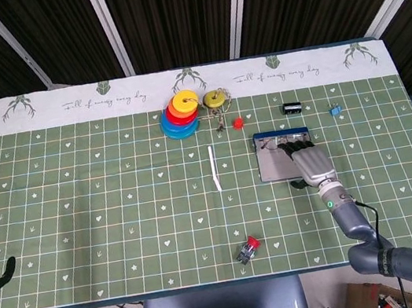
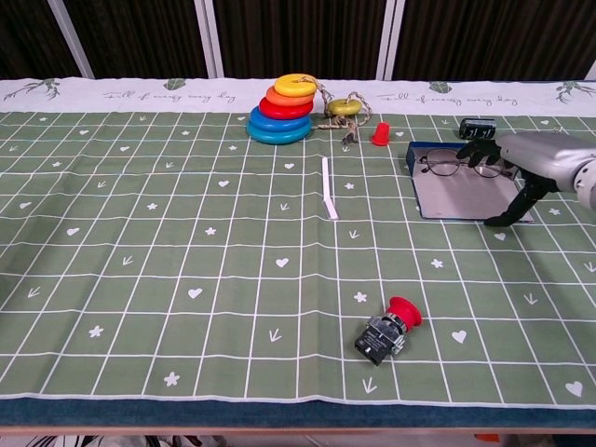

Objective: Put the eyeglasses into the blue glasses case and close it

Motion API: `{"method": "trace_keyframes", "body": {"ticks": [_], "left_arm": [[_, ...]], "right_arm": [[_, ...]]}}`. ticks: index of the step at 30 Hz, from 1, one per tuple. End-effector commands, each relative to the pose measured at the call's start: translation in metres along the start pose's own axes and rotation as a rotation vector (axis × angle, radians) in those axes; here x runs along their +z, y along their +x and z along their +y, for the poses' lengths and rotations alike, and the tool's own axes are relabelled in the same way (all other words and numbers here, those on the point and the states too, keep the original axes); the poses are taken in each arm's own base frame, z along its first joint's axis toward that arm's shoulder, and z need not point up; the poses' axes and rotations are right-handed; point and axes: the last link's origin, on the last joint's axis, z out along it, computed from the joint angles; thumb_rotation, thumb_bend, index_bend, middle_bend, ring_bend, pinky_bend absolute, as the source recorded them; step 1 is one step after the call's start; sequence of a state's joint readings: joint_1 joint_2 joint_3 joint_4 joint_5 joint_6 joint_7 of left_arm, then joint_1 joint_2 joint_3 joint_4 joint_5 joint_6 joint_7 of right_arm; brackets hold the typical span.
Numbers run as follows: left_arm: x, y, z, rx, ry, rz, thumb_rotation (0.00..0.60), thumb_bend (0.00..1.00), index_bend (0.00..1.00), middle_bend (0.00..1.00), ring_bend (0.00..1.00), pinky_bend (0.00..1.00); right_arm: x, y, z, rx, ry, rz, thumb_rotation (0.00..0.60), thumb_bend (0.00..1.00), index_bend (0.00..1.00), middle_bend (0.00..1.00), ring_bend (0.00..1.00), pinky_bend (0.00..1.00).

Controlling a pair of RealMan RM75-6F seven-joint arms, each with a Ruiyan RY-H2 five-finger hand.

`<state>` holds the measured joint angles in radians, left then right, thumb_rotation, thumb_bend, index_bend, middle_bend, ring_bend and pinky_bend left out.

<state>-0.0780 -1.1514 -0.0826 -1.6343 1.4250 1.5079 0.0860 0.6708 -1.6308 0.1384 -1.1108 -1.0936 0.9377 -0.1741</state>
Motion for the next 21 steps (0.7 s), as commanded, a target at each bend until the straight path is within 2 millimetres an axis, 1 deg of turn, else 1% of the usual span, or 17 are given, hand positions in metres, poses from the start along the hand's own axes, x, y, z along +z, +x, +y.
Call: {"method": "trace_keyframes", "body": {"ticks": [1,21], "left_arm": [[0.0,0.0,0.0,0.0,0.001,0.0,0.6,0.31,0.15,0.0,0.0,0.0],[-0.0001,-0.0003,-0.0004,0.009,0.0,0.0,0.6,0.32,0.15,0.0,0.0,0.0]], "right_arm": [[0.0004,-0.002,0.0001,0.001,0.001,-0.001,0.6,0.27,0.17,0.21,0.2,0.21],[0.0047,-0.0053,0.0071,0.024,-0.019,-0.002,0.6,0.27,0.19,0.21,0.2,0.21]]}}
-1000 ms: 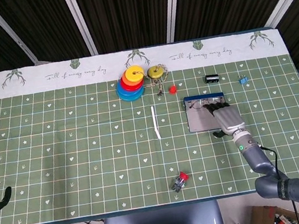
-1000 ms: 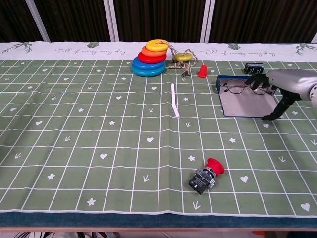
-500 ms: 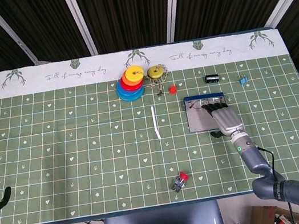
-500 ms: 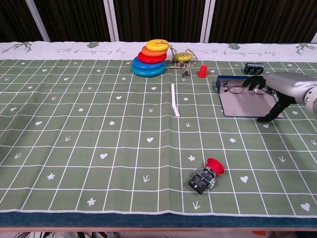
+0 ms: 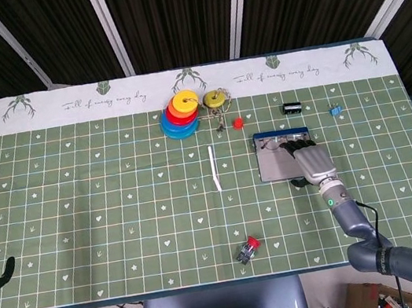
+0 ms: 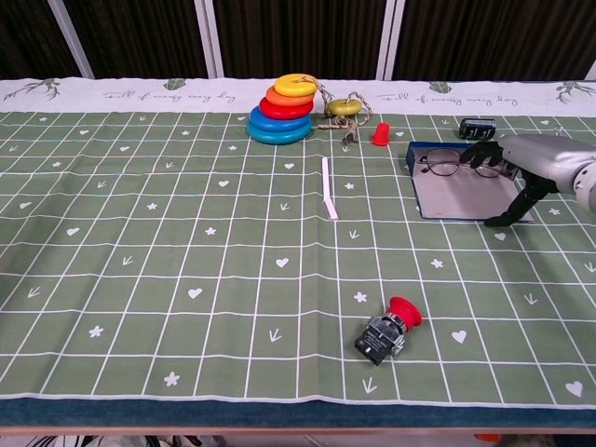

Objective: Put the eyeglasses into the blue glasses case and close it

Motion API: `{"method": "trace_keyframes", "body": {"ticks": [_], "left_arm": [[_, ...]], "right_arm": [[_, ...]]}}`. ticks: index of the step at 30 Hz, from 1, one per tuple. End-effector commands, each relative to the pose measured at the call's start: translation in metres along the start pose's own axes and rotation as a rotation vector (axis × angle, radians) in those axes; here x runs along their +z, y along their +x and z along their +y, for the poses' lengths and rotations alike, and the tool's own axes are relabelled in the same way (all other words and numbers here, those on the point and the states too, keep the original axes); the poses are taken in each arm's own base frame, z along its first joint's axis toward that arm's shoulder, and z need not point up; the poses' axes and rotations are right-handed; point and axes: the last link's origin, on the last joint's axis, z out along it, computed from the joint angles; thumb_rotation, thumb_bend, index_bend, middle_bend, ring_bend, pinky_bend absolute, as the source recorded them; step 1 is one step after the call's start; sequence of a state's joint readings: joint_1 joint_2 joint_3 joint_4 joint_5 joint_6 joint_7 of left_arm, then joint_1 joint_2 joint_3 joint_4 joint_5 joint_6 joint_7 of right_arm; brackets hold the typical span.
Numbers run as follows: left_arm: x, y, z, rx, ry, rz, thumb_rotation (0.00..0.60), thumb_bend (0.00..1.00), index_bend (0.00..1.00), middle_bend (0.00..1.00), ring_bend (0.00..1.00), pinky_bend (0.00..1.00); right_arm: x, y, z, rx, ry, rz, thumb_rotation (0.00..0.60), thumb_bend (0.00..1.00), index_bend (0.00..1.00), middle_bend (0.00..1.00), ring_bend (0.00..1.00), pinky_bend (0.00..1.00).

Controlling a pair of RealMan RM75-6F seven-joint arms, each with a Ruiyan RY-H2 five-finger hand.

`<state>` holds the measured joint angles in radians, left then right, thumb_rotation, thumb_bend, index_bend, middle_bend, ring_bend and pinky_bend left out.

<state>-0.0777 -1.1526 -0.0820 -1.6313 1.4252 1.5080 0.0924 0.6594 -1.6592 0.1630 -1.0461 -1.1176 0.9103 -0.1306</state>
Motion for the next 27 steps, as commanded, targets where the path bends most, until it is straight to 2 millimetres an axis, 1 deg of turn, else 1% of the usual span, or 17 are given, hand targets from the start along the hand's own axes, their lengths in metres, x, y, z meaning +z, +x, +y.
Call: {"method": "trace_keyframes", "body": {"ticks": [1,9,20,27], "left_arm": [[0.0,0.0002,0.0,0.001,0.0,0.001,0.6,0.32,0.15,0.0,0.0,0.0],[0.0001,0.0003,-0.0003,0.001,0.001,0.002,0.6,0.32,0.15,0.0,0.0,0.0],[0.0001,0.0,-0.0004,0.003,0.002,0.002,0.6,0.32,0.15,0.0,0.0,0.0],[0.0001,-0.0001,-0.0005,0.004,0.002,0.001,0.6,0.31,0.15,0.0,0.0,0.0]], "right_arm": [[0.0001,-0.0009,0.0006,0.001,-0.001,-0.003,0.6,0.27,0.19,0.21,0.2,0.21],[0.0011,-0.0027,0.001,0.0,-0.001,-0.005,0.6,0.27,0.2,0.22,0.2,0.21],[0.002,-0.0033,0.0025,0.007,-0.006,0.001,0.6,0.32,0.23,0.24,0.2,0.21],[0.0023,-0.005,0.0037,0.005,-0.01,-0.007,0.6,0.32,0.23,0.24,0.2,0.21]]}}
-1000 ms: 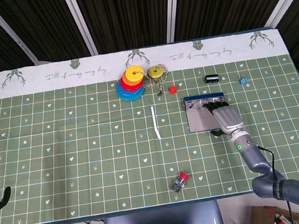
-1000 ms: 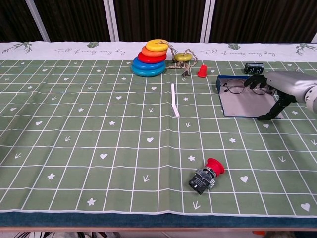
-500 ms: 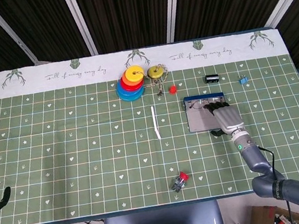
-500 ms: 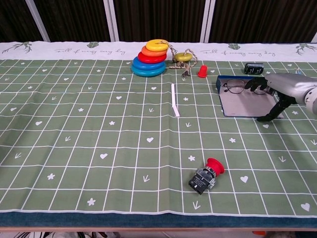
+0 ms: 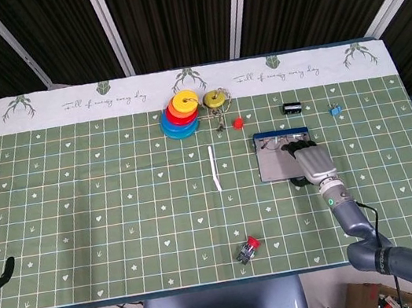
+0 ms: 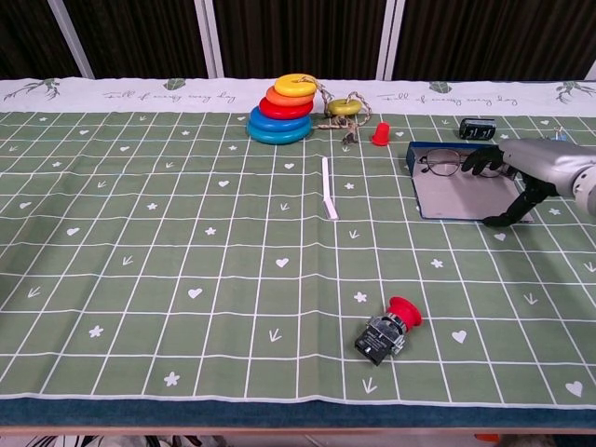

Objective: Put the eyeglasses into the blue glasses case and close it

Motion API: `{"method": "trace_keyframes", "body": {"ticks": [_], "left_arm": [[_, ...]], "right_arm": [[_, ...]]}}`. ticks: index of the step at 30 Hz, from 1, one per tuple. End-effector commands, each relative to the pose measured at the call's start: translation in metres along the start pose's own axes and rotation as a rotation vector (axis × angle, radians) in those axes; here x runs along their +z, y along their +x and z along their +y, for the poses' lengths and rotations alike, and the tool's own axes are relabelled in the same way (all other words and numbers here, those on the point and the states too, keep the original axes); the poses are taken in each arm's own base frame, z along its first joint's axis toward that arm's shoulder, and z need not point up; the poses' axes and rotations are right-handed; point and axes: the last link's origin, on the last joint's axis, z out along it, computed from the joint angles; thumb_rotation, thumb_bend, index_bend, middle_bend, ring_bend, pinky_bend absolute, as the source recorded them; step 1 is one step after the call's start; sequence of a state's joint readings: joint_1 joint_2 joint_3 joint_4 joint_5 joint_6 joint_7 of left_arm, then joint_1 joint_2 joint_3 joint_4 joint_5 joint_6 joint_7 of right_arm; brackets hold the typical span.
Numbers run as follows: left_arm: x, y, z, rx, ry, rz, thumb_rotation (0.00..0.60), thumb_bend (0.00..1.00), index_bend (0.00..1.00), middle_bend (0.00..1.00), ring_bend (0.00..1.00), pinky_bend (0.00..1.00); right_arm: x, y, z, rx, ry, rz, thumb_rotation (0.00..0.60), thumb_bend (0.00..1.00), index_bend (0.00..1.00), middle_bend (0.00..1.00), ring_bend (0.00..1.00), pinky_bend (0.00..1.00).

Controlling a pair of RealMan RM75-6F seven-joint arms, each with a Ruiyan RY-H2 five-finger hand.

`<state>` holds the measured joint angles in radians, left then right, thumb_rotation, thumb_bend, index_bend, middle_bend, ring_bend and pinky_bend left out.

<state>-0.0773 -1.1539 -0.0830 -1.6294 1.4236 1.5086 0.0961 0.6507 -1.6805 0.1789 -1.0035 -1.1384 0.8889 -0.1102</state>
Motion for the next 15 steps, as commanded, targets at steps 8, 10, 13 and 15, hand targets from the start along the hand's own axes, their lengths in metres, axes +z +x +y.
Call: {"method": "trace_keyframes", "body": {"ticks": [8,10,13,15], "left_arm": [[-0.0001,-0.0001,0.0001,0.0,0.0,-0.001,0.6,0.32,0.15,0.0,0.0,0.0],[-0.0002,0.0,0.0001,0.0,-0.001,0.0,0.6,0.31,0.15,0.0,0.0,0.0],[-0.0003,-0.0001,0.0001,0.0,0.0,0.0,0.6,0.31,0.15,0.0,0.0,0.0],[-0.0003,-0.0001,0.0001,0.0,0.001,0.0,0.6,0.32,0.15,0.0,0.0,0.0]], "right_arm": [[0.0002,-0.0009,0.0013,-0.007,-0.002,-0.011,0.6,0.35,0.25,0.25,0.21,0.21],[0.0003,-0.0006,0.001,-0.006,-0.001,-0.01,0.6,0.38,0.26,0.27,0.22,0.21],[0.0004,-0.0002,0.001,-0.008,0.0,-0.011,0.6,0.42,0.26,0.3,0.22,0.21],[0.0004,-0.0001,0.001,-0.008,0.001,-0.012,0.6,0.44,0.26,0.3,0.23,0.21]]}}
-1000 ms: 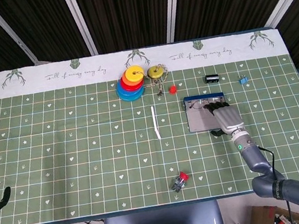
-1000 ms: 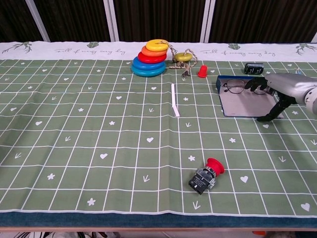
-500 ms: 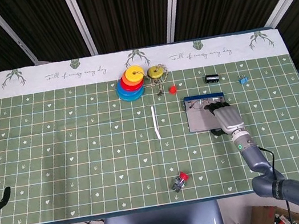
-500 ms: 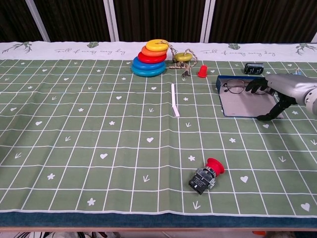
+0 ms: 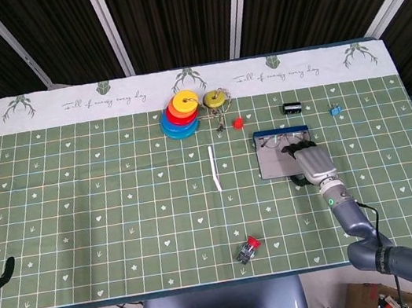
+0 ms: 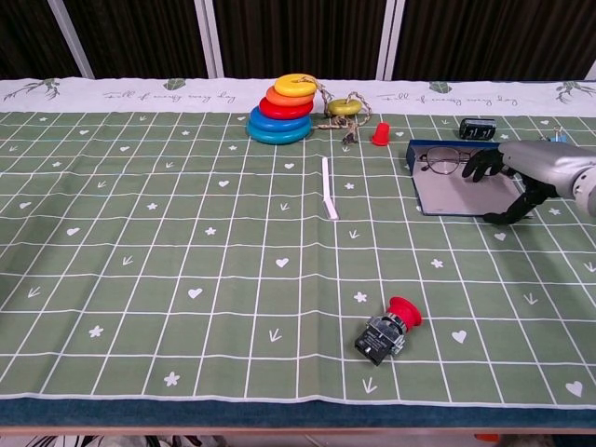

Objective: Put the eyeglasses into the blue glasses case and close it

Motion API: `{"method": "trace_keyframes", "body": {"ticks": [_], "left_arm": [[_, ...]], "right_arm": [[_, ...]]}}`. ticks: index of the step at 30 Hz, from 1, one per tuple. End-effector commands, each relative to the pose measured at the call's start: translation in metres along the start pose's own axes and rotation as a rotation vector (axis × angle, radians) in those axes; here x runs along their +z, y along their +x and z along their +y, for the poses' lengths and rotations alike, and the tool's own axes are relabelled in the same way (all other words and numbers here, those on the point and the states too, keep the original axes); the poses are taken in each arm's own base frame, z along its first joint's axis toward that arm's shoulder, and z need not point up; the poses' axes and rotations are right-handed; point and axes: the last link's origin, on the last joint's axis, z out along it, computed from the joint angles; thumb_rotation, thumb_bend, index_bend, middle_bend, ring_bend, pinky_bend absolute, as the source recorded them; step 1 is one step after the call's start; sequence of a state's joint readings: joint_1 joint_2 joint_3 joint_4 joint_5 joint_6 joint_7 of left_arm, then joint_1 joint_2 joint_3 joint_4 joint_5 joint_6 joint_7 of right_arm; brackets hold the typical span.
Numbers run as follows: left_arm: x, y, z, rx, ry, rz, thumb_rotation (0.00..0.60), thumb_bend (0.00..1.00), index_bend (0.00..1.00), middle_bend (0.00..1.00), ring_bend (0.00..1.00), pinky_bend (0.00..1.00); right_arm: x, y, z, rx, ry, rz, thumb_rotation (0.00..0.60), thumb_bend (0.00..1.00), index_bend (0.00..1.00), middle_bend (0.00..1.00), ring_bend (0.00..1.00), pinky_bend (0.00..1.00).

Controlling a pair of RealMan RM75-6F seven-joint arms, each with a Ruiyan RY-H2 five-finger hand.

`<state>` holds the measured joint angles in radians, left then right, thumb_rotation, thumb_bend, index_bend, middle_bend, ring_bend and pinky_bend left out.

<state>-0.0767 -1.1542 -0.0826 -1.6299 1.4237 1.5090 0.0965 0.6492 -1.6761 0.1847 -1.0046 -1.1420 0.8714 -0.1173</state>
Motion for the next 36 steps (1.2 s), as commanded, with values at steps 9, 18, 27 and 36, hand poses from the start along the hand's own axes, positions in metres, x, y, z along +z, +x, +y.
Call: {"method": "trace_keyframes", "body": {"ticks": [9,18,27,36], "left_arm": [[0.0,0.0,0.0,0.0,0.0,-0.001,0.6,0.32,0.15,0.0,0.0,0.0],[0.0,0.0,0.0,-0.001,0.0,0.0,0.6,0.32,0.15,0.0,0.0,0.0],[0.0,0.0,0.0,0.0,0.0,0.0,0.6,0.31,0.15,0.0,0.0,0.0],[0.0,0.0,0.0,0.001,0.001,-0.004,0.6,0.31,0.15,0.0,0.0,0.0]], "right_arm": [[0.001,0.003,0.0,0.005,0.003,0.0,0.6,0.52,0.3,0.36,0.28,0.21],[0.007,0.009,-0.003,0.021,0.007,0.023,0.6,0.57,0.35,0.45,0.35,0.21],[0.017,0.015,-0.006,0.031,0.001,0.04,0.6,0.57,0.36,0.44,0.35,0.21],[0.033,0.024,-0.009,-0.017,0.002,0.09,0.6,0.55,0.36,0.39,0.31,0.21]]}}
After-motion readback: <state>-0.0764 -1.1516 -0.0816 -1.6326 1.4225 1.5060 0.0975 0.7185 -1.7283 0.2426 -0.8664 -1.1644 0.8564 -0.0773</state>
